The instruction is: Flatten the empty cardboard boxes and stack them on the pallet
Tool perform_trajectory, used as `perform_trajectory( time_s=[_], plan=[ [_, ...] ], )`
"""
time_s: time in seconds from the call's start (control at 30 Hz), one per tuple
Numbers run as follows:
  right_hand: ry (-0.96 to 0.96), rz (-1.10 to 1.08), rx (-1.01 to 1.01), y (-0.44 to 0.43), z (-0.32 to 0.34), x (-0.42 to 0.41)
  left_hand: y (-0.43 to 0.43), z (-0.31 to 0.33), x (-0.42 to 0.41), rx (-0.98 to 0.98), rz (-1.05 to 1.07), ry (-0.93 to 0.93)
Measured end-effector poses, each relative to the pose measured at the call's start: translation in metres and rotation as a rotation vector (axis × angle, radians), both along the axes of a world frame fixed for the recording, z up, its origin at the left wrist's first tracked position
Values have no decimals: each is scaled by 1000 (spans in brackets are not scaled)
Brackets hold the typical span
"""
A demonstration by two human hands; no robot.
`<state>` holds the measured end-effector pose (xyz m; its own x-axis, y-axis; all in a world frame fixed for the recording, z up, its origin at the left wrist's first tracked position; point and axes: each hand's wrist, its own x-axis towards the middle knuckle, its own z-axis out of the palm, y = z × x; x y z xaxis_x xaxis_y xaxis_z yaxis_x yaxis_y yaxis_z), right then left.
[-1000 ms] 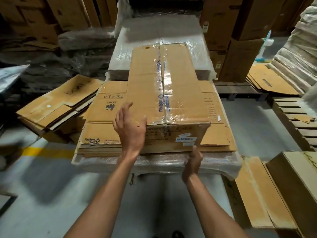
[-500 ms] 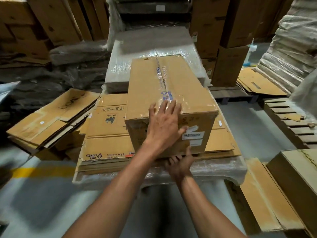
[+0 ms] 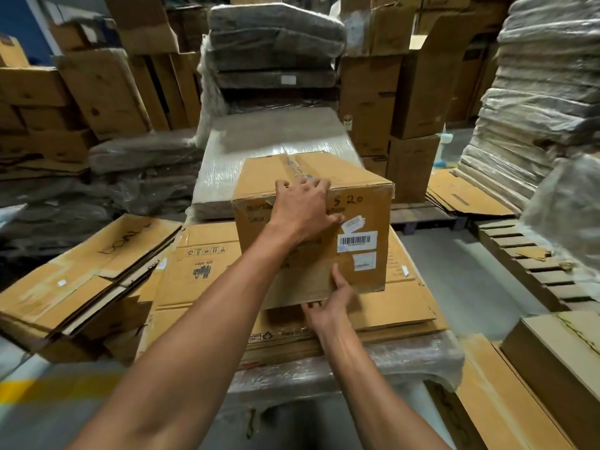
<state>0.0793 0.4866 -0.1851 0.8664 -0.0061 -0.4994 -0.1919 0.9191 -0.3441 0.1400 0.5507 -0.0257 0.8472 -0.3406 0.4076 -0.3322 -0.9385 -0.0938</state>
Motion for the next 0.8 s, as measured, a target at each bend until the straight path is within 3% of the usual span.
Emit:
perform_trajectory(
  time_s=[0.2,0.33,0.43,0.53,0.67,0.8],
  plan=[
    [-49,57,-58,-5,16,6,-1,10,-4,-131,1,-7],
    [-105,-125,-57,-10,38,14,4,16,-11,-360,-6,-66],
    [-88,-345,-192,-26,65,24,17,23,-22,-609,10,-105],
    [-254,-393,-534,-44,100,32,33,23,-38,-945,-9,-131],
    [-411,-374,-1327,-62,166,52,38,-9,-55,-1527,96,-113],
    [-592,-273,-1884,-50,220,60,16,-62,-62,-2098,74,-99]
  ],
)
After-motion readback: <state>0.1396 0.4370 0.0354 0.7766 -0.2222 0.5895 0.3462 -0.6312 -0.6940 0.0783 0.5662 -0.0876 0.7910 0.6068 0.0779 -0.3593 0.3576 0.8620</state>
